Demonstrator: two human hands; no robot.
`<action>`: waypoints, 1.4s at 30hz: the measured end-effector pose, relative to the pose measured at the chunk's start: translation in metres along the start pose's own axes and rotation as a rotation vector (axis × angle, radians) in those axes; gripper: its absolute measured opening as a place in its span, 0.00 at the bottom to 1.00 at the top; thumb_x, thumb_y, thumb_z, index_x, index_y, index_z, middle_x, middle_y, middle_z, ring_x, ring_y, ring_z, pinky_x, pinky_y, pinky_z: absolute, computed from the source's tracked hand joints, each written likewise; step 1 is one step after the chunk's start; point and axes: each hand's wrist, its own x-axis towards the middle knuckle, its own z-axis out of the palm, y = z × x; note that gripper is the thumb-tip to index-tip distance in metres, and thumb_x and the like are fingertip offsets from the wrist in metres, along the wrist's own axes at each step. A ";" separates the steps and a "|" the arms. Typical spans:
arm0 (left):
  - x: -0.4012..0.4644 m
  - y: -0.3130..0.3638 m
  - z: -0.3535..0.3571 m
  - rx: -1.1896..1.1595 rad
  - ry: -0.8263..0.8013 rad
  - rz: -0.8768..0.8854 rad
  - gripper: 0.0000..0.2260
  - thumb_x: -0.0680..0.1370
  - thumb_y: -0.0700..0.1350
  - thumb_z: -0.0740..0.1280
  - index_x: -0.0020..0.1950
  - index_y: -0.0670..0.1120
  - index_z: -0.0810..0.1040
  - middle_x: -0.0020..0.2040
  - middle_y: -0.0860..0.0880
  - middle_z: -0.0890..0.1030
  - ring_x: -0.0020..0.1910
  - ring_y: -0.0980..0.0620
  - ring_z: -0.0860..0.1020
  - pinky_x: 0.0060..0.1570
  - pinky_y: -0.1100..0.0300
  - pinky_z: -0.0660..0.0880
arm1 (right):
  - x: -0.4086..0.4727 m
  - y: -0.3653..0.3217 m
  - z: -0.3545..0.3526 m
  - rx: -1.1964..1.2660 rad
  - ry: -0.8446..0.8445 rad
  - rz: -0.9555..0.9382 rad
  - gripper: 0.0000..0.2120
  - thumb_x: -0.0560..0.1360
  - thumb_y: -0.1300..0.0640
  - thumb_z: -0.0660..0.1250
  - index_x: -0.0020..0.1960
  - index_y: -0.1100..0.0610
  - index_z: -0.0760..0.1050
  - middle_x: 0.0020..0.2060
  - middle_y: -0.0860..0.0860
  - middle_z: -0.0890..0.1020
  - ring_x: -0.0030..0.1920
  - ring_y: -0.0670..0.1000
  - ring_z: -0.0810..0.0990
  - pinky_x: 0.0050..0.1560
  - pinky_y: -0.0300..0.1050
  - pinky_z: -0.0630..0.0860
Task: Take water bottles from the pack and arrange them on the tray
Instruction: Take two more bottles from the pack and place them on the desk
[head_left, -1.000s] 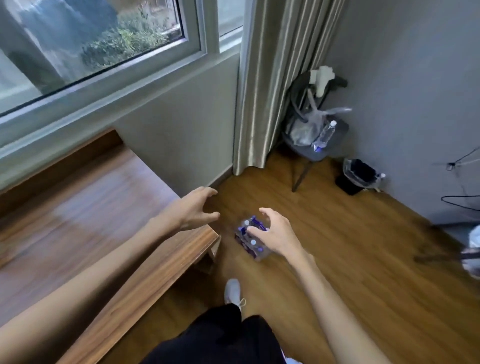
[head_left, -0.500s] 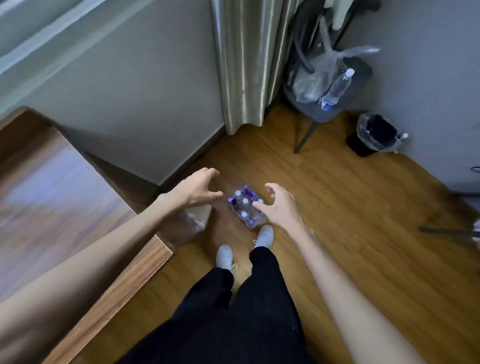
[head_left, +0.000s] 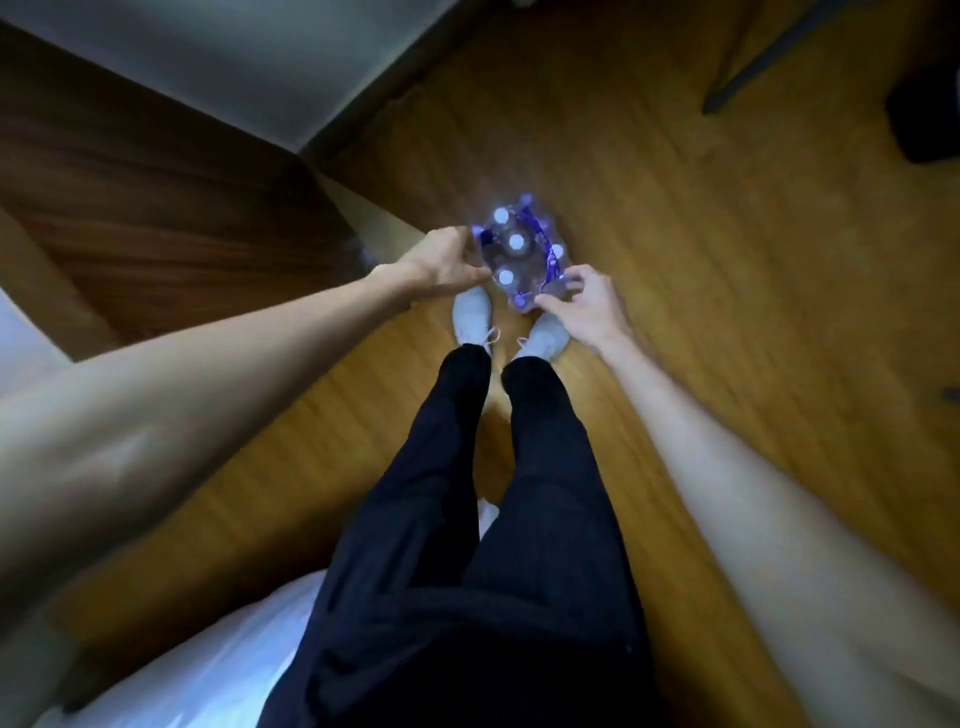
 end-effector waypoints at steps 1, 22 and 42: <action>0.016 -0.003 0.011 -0.015 0.014 -0.009 0.16 0.78 0.48 0.68 0.61 0.41 0.76 0.58 0.43 0.80 0.53 0.45 0.78 0.48 0.57 0.72 | 0.018 0.010 0.009 -0.005 -0.014 0.017 0.29 0.71 0.49 0.77 0.68 0.59 0.74 0.62 0.54 0.80 0.63 0.54 0.78 0.65 0.52 0.75; 0.318 -0.118 0.254 0.073 0.102 -0.137 0.21 0.80 0.49 0.63 0.70 0.42 0.64 0.62 0.37 0.76 0.58 0.34 0.78 0.50 0.48 0.72 | 0.339 0.112 0.185 -0.439 0.093 -0.161 0.32 0.76 0.46 0.68 0.75 0.55 0.61 0.62 0.60 0.79 0.62 0.63 0.79 0.55 0.54 0.76; 0.229 -0.073 0.189 -0.257 0.334 -0.203 0.17 0.74 0.46 0.68 0.59 0.40 0.70 0.49 0.40 0.80 0.48 0.36 0.79 0.44 0.50 0.74 | 0.261 0.086 0.118 -0.383 0.178 -0.348 0.19 0.74 0.48 0.64 0.59 0.59 0.70 0.43 0.62 0.82 0.47 0.67 0.80 0.40 0.52 0.74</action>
